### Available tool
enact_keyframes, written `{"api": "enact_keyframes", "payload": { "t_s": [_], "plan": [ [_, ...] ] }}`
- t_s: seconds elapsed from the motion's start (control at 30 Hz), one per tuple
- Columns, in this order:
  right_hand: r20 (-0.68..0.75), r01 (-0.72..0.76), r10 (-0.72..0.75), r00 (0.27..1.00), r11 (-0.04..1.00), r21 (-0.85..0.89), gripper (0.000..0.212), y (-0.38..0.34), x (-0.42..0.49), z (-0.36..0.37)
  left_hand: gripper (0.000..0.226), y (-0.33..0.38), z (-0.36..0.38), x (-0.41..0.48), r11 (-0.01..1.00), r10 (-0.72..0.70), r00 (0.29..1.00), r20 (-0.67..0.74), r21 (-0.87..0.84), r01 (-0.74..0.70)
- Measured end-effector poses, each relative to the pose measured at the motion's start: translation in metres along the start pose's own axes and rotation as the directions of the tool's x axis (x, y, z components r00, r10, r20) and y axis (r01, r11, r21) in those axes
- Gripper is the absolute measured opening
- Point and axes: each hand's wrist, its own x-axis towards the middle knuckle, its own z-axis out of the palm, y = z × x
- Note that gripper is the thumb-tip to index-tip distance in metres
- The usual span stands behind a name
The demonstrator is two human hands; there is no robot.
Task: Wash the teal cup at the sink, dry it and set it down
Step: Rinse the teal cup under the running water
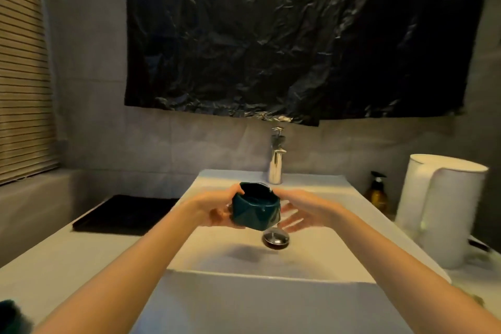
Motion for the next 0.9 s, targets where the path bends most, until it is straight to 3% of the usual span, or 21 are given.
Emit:
{"api": "enact_keyframes", "payload": {
  "t_s": [0.07, 0.17, 0.23, 0.33, 0.4, 0.57, 0.73, 0.9],
  "plan": [
    [0.092, -0.112, 0.1, 0.991, 0.984, 0.136, 0.046, 0.012, 0.007, -0.02, 0.017, 0.002, 0.014, 0.015, 0.997, -0.075, 0.995, 0.073, 0.011, 0.074],
    [0.068, -0.157, 0.146, 0.987, 0.964, 0.213, 0.037, 0.025, 0.017, -0.042, 0.028, 0.002, 0.031, 0.044, 0.984, -0.149, 0.958, 0.244, -0.056, 0.168],
    [-0.042, -0.092, 0.099, 0.994, 0.987, 0.134, 0.032, 0.029, 0.022, -0.049, 0.026, 0.002, 0.041, 0.062, 0.986, -0.141, 0.936, 0.323, -0.044, 0.164],
    [-0.253, 0.039, -0.047, 0.966, 0.999, -0.034, 0.024, 0.033, 0.034, -0.054, 0.028, 0.003, 0.053, 0.083, 0.998, -0.054, 0.916, 0.397, 0.047, 0.038],
    [-0.314, 0.096, -0.129, 0.941, 0.988, -0.118, 0.02, 0.037, 0.039, -0.057, 0.029, 0.004, 0.06, 0.088, 0.993, -0.016, 0.902, 0.431, 0.114, -0.036],
    [-0.296, 0.2, -0.296, 0.908, 0.928, -0.315, 0.029, 0.05, 0.041, -0.063, 0.038, -0.007, 0.065, 0.098, 0.983, -0.009, 0.896, 0.444, 0.17, -0.075],
    [-0.316, 0.3, -0.469, 0.825, 0.836, -0.459, 0.036, 0.054, 0.044, -0.064, 0.054, -0.007, 0.058, 0.101, 0.949, 0.202, 0.909, 0.364, 0.158, -0.273],
    [-0.265, 0.37, -0.597, 0.757, 0.726, -0.579, 0.043, 0.056, 0.042, -0.06, 0.065, -0.004, 0.056, 0.104, 0.781, 0.432, 0.849, 0.305, 0.344, -0.521]
  ]
}}
